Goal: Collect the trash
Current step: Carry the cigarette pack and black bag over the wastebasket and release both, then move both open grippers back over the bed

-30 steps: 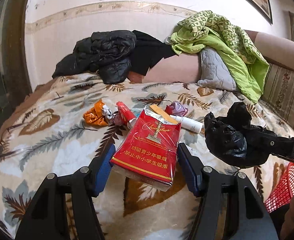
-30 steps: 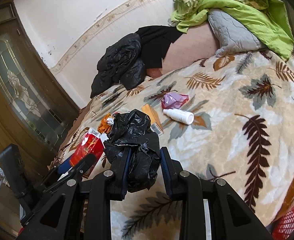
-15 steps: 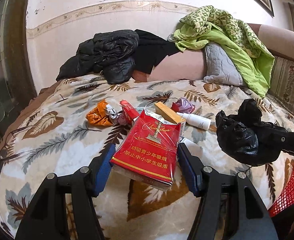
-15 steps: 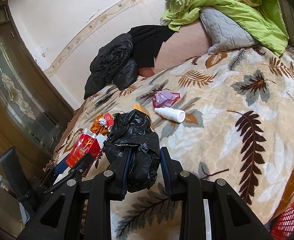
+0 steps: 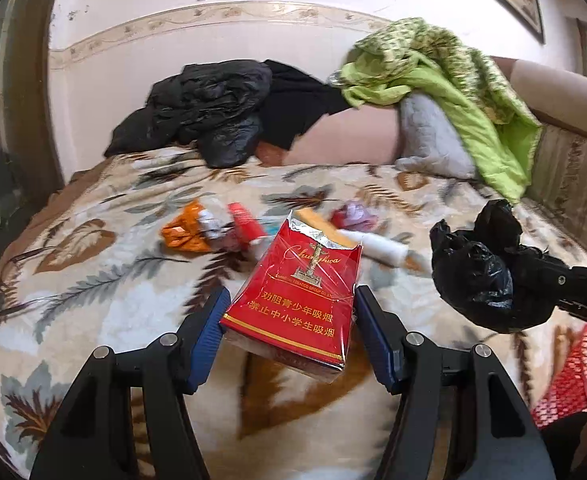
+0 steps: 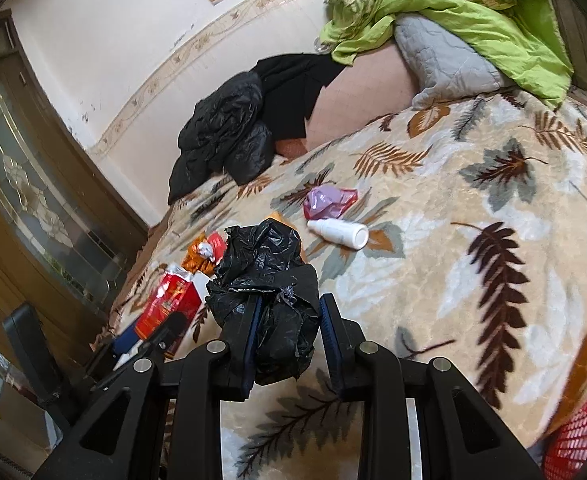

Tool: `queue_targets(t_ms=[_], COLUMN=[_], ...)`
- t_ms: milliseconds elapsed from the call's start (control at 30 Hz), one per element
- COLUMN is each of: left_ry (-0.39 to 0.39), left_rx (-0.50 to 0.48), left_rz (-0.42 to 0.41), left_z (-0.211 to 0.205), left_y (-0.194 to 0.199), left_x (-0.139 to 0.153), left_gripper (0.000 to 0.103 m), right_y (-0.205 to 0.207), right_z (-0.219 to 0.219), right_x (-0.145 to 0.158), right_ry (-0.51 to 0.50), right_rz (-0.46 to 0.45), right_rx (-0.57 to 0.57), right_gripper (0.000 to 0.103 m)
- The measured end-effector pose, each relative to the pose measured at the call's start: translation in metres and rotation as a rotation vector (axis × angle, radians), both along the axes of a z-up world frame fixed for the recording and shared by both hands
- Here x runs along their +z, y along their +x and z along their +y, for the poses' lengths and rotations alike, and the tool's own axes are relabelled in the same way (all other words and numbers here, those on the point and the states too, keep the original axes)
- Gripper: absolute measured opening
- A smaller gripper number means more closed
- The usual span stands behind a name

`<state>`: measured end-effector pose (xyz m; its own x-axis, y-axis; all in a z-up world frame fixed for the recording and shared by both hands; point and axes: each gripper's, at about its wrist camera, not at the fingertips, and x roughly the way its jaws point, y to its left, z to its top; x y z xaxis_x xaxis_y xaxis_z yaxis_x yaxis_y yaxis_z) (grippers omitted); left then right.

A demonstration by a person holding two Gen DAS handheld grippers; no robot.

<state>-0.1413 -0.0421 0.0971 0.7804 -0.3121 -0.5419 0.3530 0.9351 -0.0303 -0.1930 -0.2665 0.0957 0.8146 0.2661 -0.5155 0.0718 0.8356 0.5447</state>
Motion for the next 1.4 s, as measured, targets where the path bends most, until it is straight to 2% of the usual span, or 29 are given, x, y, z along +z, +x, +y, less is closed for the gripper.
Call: queue_targets(t_ms=[200,433,600,700,800,833,1000,1200,1400], left_ry=[-0.057,-0.086,-0.1,-0.088,-0.06,-0.042,-0.041,-0.037,-0.039], left_rx=[-0.188,-0.488,-0.698,-0.77,-0.826,-0.833,-0.811,-0.739,-0.627], left_rz=[0.037,0.115,0.262,0.334,0.395,0.419,0.476,0.376,0.349], left_z=[-0.043,-0.131,-0.211,-0.25,-0.283,-0.293,-0.296,-0.263,-0.205], left_y=[-0.035,-0.088,-0.125,-0.144,-0.161,-0.164,-0.16,-0.146,-0.112], left_x=[0.017,0.032,0.025,0.013,-0.002,-0.009,-0.017,0.001,0.01], left_gripper=[0.062,0.062,0.062,0.062,0.065,0.067,0.068,0.071,0.072], right_y=[-0.065,-0.171,-0.232,-0.255,-0.262,-0.265,-0.271,-0.251,-0.196], right_z=[-0.049,-0.137,-0.185,-0.204,-0.216,-0.219,-0.227,-0.221,-0.187], right_x=[0.009,0.01,0.001,-0.01,-0.022,-0.024,-0.019,-0.009,0.0], right_ry=[0.0,-0.03,-0.045,-0.032,-0.011,-0.008,-0.052,-0.04,-0.04], right_rz=[0.005,0.051,0.105,0.141,0.18,0.187,0.186,0.143,0.128], right_rx=[-0.086,-0.328,-0.496,-0.547,-0.572,-0.581,-0.605,-0.542,-0.403], right_gripper=[0.031,0.03,0.031,0.031,0.038,0.047,0.051,0.054,0.054])
